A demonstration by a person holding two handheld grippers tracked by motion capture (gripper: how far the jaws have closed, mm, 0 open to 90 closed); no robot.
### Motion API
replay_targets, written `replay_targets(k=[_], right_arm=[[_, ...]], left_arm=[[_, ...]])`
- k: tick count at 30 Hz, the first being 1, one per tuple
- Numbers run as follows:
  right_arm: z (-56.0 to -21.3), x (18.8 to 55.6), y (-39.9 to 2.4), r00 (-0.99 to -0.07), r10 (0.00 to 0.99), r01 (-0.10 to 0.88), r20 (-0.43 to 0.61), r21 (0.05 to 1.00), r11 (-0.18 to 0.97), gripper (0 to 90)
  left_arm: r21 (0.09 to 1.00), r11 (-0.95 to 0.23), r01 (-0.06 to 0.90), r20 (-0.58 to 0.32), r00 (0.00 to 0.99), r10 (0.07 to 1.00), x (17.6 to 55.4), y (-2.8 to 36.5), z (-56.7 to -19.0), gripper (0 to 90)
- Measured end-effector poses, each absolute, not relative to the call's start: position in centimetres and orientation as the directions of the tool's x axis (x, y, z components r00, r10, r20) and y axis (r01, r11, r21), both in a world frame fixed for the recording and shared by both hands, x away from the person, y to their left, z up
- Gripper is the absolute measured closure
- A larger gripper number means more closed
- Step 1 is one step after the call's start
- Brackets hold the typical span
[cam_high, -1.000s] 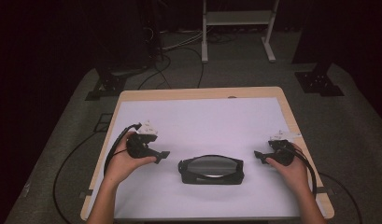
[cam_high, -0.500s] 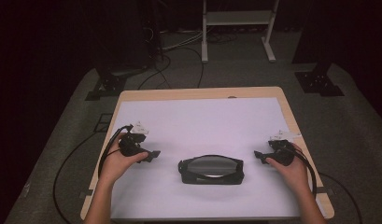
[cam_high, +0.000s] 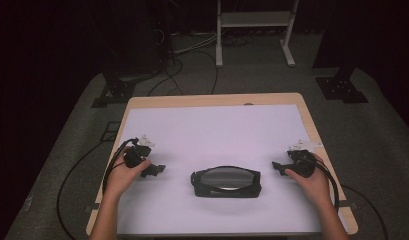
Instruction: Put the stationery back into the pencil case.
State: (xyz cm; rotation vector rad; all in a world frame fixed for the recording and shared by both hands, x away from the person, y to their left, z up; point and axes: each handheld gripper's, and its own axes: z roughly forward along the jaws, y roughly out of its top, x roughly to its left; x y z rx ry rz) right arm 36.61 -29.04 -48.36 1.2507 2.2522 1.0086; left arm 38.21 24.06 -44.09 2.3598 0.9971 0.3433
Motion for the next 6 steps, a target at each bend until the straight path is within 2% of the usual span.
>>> replay_targets(k=[6], right_arm=[[-48.36, 36.62, -29.05, -0.536, 0.844, 0.577, 0.02, 0.739, 0.349, 17.7]], left_arm=[[0.539, -0.594, 0.597, 0.046, 0.683, 0.729, 38.55, 24.36, -44.82, 9.9]])
